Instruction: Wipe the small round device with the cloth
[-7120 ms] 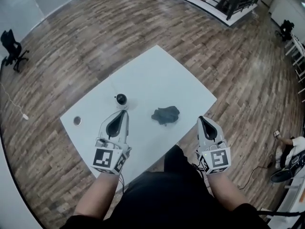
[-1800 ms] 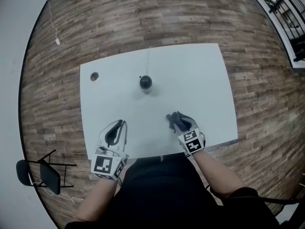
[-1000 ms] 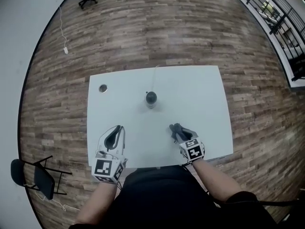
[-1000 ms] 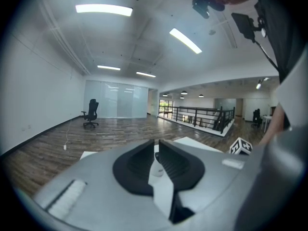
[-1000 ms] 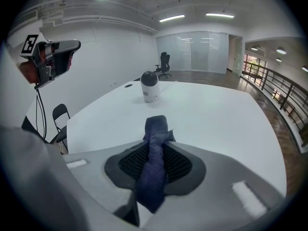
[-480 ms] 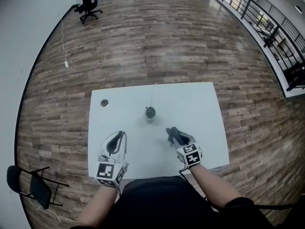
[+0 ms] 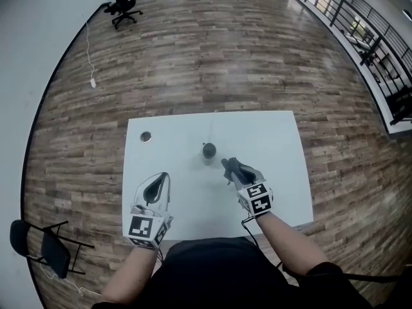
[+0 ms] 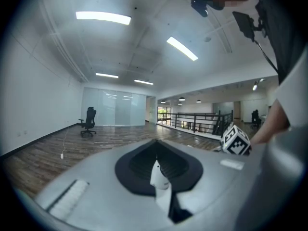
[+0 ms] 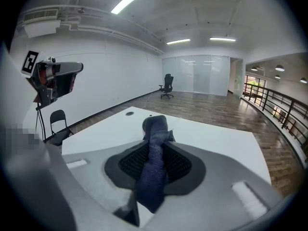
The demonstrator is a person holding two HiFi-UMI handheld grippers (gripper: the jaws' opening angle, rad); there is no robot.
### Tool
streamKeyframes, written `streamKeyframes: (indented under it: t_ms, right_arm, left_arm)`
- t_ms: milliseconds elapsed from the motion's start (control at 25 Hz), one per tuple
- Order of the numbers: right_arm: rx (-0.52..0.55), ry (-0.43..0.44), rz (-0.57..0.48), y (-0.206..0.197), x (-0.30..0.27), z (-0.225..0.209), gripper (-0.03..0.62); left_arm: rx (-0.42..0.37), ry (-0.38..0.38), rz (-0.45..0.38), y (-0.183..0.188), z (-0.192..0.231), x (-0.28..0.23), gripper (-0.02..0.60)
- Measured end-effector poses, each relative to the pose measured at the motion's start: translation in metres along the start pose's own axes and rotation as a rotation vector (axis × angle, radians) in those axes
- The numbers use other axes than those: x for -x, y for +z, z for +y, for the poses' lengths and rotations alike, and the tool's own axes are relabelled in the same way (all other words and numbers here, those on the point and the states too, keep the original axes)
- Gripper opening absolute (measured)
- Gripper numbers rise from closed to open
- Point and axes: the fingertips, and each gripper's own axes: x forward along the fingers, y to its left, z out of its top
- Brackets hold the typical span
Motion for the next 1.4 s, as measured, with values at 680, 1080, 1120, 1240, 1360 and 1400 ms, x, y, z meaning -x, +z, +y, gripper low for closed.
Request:
streamKeyframes:
  t_ms: [680,1080,1120,1240,1360,1400]
  right_arm:
    - [0.026,0.069,-0.065,0.065,-0.041,0.004,0.094]
    - [0.061,0.082,-0.042,0.072,-0.066,0.007,0.094]
    - [0.06,0.084,-0.038,0.072,-0.068,0.007,0.094]
    - [0.054,0.086,-0.028,0.07,-0.072,0.008,0.094]
    - [0.068,0.089,-0.009,0.066,-0.077,0.01,0.095]
    - [0.07,0.091,-0.002,0.064,-0.079,0.011,0.094]
  left_arm:
    - [0.044,0.077,0.007,0.005,0.024,0.012,0.006]
    - [0.052,0.116,0.008,0.001,0.036,0.014,0.006]
    - [0.055,0.118,0.015,0.0,0.036,0.014,0.006]
    - [0.063,0.13,0.028,-0.002,0.038,0.016,0.006]
    - [0.067,0.141,0.029,-0.003,0.041,0.018,0.006]
    - [0.067,0.142,0.029,-0.004,0.042,0.019,0.006]
